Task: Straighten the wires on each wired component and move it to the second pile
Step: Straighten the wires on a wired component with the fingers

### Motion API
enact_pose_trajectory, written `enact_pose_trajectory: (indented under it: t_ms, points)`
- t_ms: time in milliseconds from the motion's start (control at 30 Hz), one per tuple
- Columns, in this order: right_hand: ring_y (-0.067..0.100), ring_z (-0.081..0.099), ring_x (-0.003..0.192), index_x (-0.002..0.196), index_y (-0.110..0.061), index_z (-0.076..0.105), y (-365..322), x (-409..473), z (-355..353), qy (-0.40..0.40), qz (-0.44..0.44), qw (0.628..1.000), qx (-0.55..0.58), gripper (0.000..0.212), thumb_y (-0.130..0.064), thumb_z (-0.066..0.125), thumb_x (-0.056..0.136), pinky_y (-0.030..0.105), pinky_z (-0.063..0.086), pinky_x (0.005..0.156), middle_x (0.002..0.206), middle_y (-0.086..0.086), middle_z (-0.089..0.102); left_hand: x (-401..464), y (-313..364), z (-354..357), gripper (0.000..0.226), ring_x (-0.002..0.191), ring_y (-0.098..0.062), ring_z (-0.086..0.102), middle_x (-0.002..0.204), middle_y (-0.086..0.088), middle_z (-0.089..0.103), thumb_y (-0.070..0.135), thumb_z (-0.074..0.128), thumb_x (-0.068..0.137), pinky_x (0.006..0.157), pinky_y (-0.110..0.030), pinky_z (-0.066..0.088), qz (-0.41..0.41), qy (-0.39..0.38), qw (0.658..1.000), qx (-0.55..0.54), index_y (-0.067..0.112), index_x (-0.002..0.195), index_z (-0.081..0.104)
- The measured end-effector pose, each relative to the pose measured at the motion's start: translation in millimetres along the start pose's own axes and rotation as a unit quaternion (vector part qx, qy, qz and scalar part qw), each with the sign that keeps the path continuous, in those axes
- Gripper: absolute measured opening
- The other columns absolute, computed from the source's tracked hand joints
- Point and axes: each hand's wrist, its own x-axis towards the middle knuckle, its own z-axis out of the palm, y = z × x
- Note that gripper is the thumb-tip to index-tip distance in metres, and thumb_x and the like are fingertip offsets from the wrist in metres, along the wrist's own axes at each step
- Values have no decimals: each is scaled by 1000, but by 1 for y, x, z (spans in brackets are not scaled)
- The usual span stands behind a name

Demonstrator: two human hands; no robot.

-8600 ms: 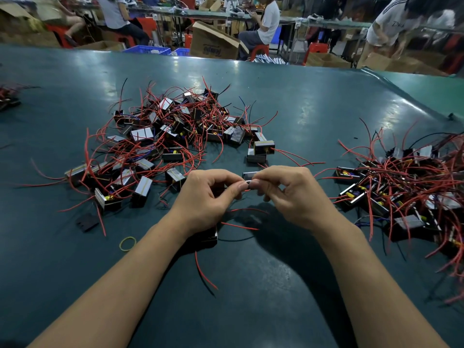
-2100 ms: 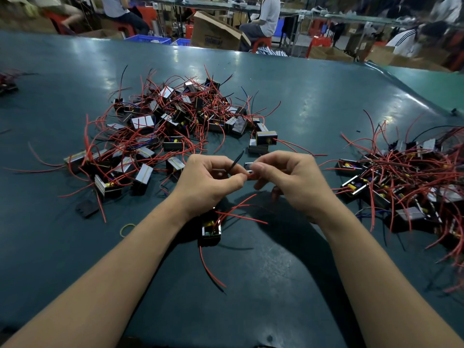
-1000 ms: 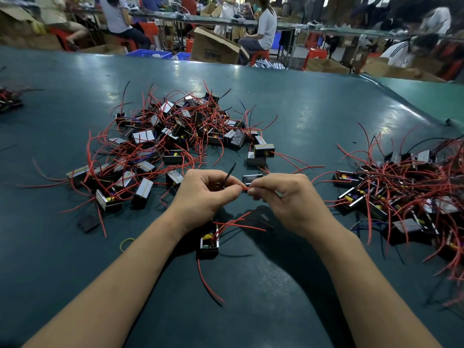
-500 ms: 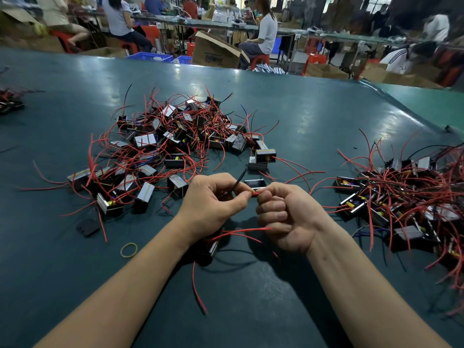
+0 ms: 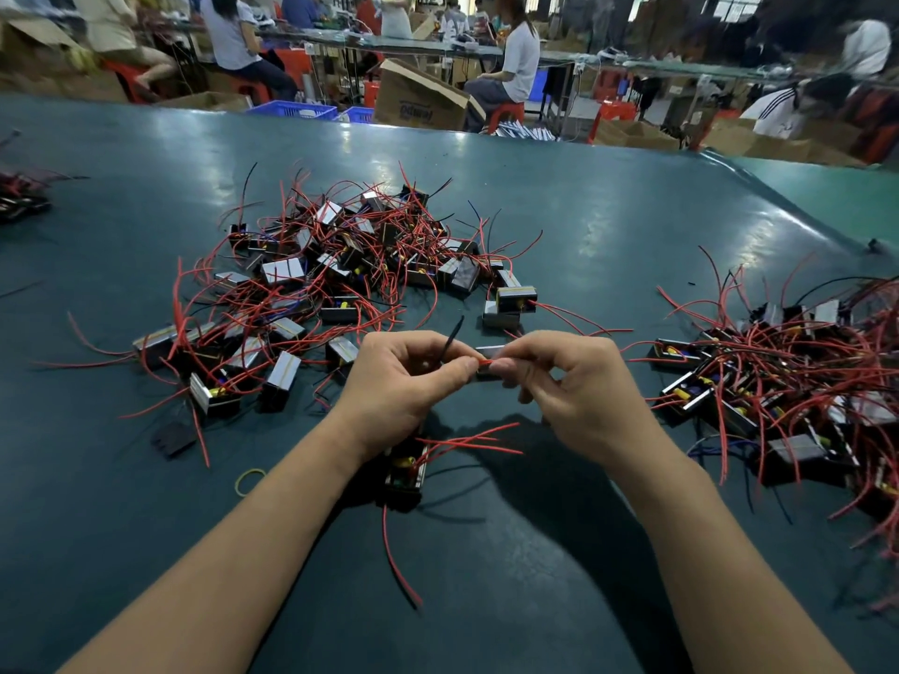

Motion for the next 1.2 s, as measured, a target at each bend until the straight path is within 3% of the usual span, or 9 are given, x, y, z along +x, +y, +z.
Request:
enact_pose_trajectory:
  t_ms: [167,300,333,433,500,600,833,1000,1200]
  points:
    - [10,34,35,56,-19,60,-14,1,-3,-38,192,959,204,39,-15,59,95,17,27,36,43,-6,42,-3,4,2,4,48,6,49,58,13,63,-4,67,84,51,-5,35,2,-25,1000,-8,-3,84,71]
    - [5,15,29,51,-20,38,-19,7,8,-72,426,766,477,41,-19,45,92,12,13,29,41,-8,21,-4,5,5,6,59,-15,49,63,-22,63,-2,71,83,58,-24,35,20,-15,999,33,4,80,73]
    - [5,16,29,52,-20,38,-20,7,9,-74,434,762,474,41,-20,45,93,13,14,28,42,-8,22,-4,5,5,7,62,-20,47,67,-31,61,0,72,83,60,-31,34,24,-17,998,49,6,79,73]
    - [9,39,39,59,-17,57,-9,2,8,-23,271,949,157,37,-27,59,95,22,32,40,49,-4,47,-4,5,3,3,65,-24,49,71,-33,63,11,74,80,62,-38,36,23,-19,997,69,9,79,74]
    - [6,56,59,80,-21,68,-4,3,4,24,139,989,47,16,-30,63,93,23,43,55,67,-8,63,-5,5,4,4,65,-22,50,72,-32,64,11,73,81,63,-37,37,19,-31,996,76,9,78,73]
    - [7,63,71,98,-22,70,-2,2,3,17,105,977,187,11,-28,62,93,18,45,58,80,-5,68,-5,3,4,9,60,-20,44,63,-27,61,0,72,84,59,-35,32,9,-55,995,84,6,77,74]
    - [8,57,52,74,-14,72,-4,2,9,57,108,988,98,19,-24,68,90,28,47,50,55,-8,63,-7,7,5,23,57,0,55,59,11,63,14,62,91,58,-16,39,56,-81,989,114,4,72,70]
    - [14,42,46,54,-7,59,-2,3,11,67,164,982,67,36,-17,64,89,29,34,46,50,9,54,-5,4,6,19,72,-18,65,74,-5,69,7,60,94,69,-32,50,97,-73,979,164,2,82,75]
    - [13,45,42,43,-19,62,1,4,10,-17,337,920,200,44,-22,62,87,19,34,42,42,-4,48,-5,-1,5,18,70,-21,65,75,-7,68,7,63,92,67,-40,50,127,-68,971,190,5,79,76]
